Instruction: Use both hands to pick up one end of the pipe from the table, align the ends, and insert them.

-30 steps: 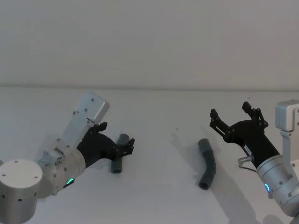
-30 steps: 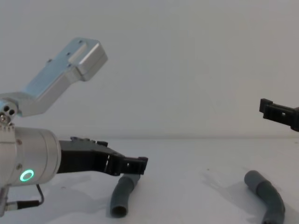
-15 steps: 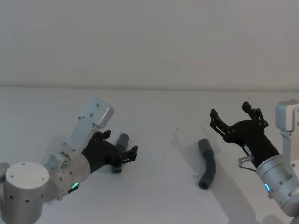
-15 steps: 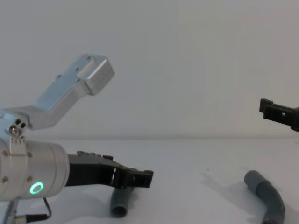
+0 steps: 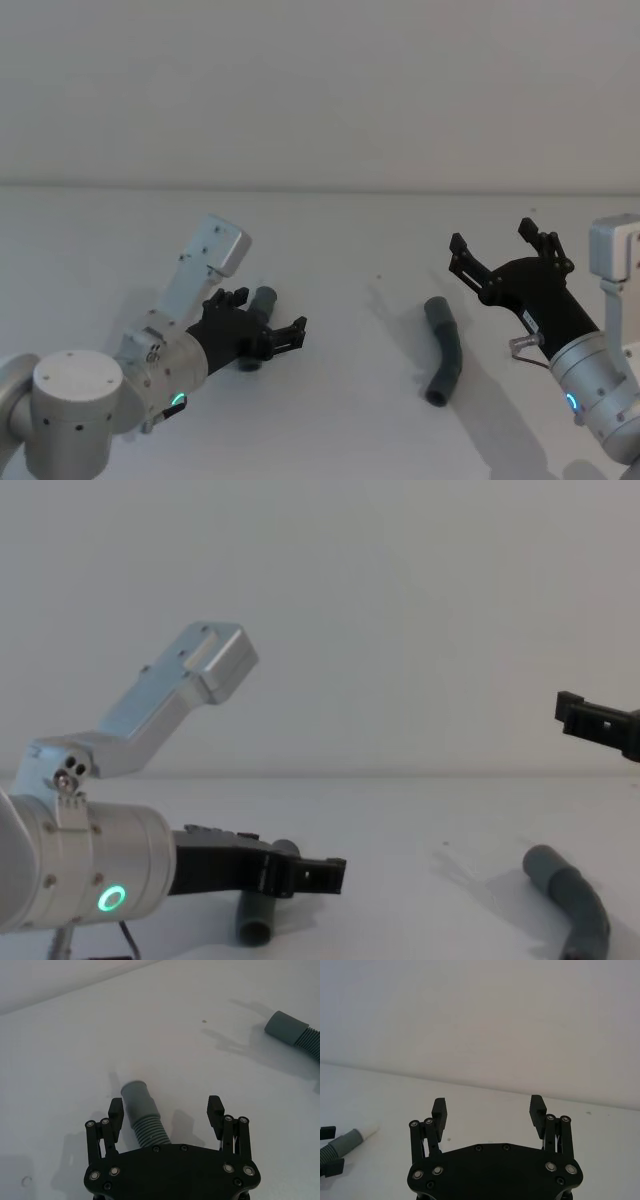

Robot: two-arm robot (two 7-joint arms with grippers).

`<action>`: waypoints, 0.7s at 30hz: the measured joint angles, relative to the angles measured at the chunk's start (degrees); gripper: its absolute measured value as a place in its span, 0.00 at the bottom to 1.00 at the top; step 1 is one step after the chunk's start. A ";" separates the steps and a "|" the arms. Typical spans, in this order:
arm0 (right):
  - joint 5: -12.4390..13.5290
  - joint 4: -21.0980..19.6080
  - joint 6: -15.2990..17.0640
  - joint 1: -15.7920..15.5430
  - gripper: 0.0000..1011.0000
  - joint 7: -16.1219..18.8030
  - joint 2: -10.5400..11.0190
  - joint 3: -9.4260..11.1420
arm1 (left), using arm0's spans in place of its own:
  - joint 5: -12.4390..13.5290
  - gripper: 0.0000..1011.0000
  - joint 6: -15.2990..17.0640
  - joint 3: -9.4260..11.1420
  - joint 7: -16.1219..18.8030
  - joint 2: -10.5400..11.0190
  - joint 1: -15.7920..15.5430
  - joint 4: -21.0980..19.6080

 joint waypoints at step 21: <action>0.00 0.00 0.00 0.00 0.99 0.00 0.00 0.00 | 1.95 0.99 3.27 -0.05 3.59 -2.52 1.01 -0.14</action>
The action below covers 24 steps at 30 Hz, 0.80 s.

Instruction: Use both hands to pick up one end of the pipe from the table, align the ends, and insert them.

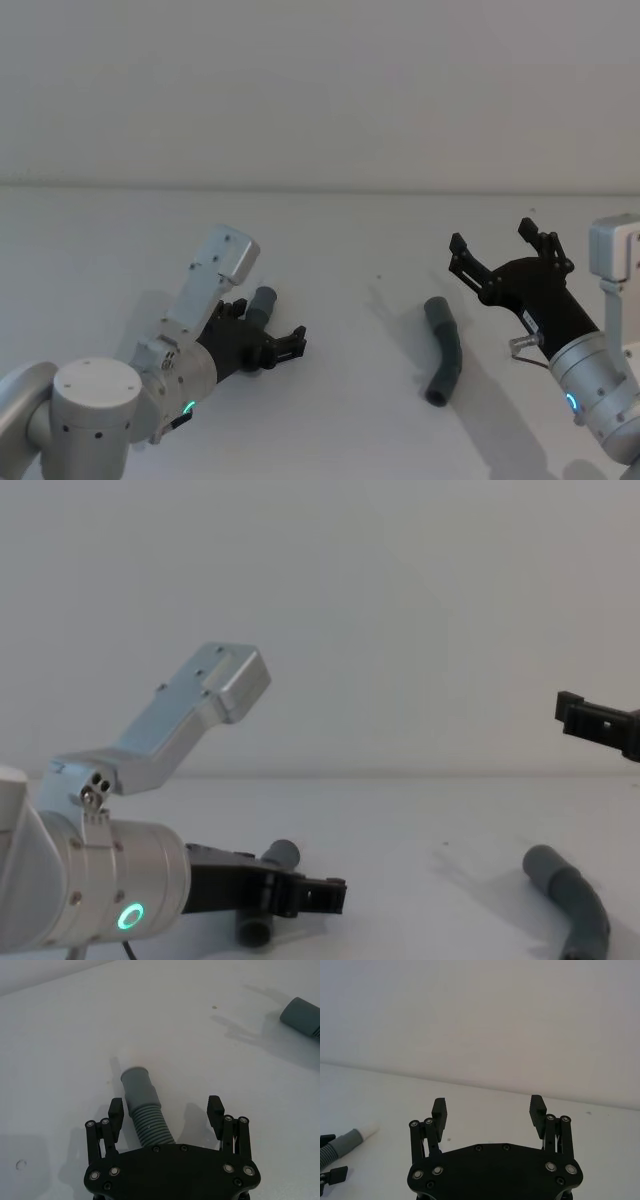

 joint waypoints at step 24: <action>0.00 0.00 0.00 0.00 0.99 0.00 0.00 0.00 | 1.23 0.42 1.47 -0.12 1.52 -0.48 0.77 -1.15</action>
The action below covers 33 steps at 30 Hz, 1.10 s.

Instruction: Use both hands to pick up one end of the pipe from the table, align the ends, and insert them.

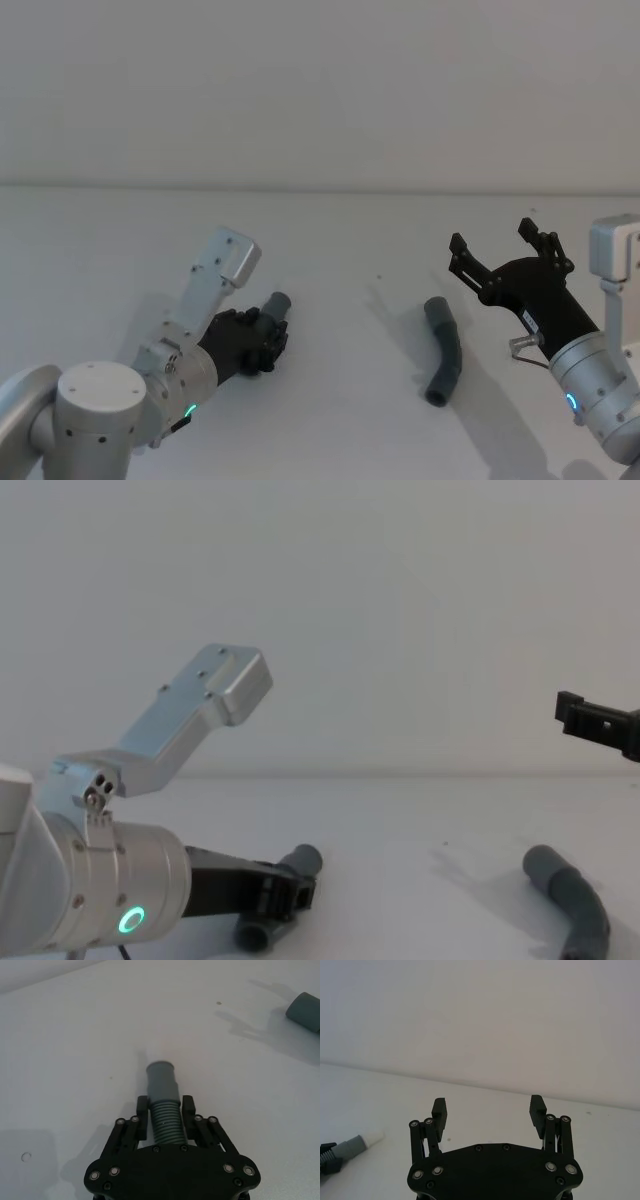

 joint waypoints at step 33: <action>0.26 -4.33 9.52 1.37 0.99 -0.10 -0.26 -0.66 | 0.17 0.33 0.20 0.00 0.23 -0.09 0.11 -0.16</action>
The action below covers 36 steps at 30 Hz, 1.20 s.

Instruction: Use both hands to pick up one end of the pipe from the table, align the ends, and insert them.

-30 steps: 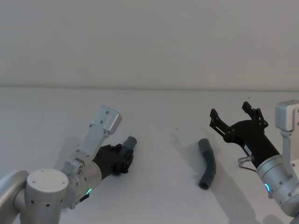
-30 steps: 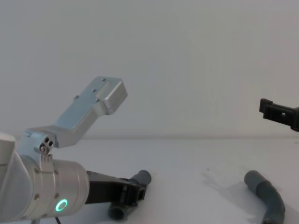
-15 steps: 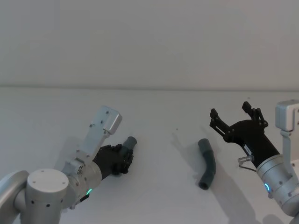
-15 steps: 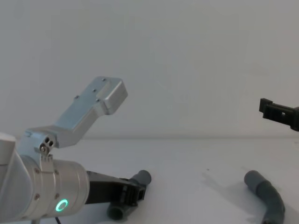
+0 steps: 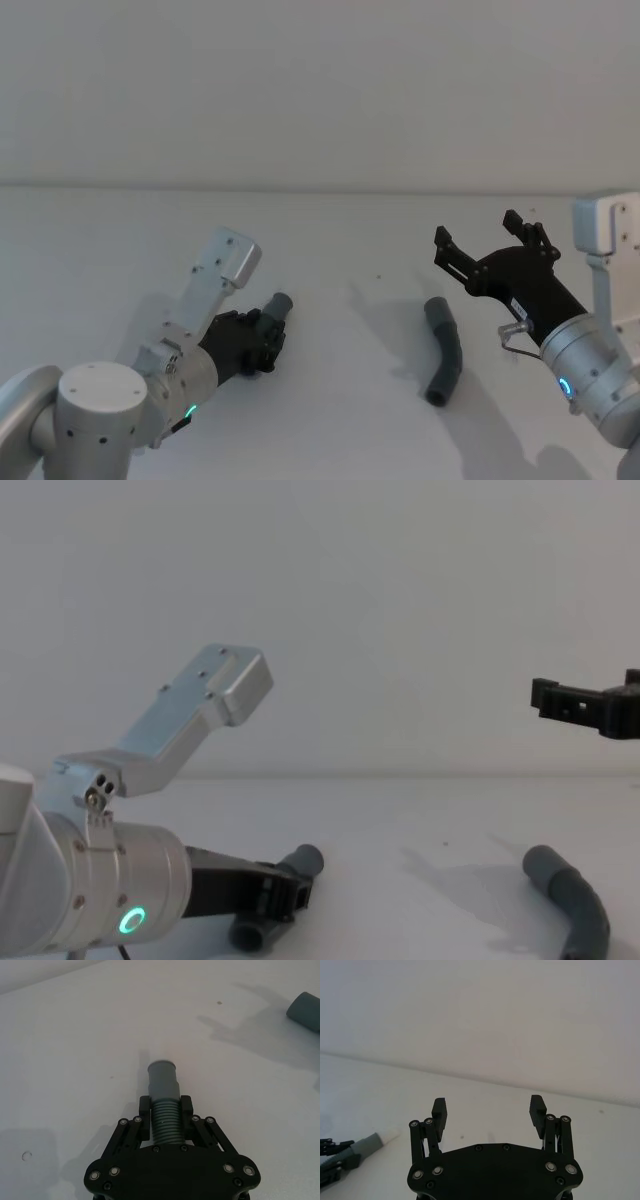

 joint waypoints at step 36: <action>1.03 -5.17 17.42 -3.59 0.99 2.16 3.16 0.42 | -0.01 0.33 0.00 0.00 -0.01 0.01 0.00 0.01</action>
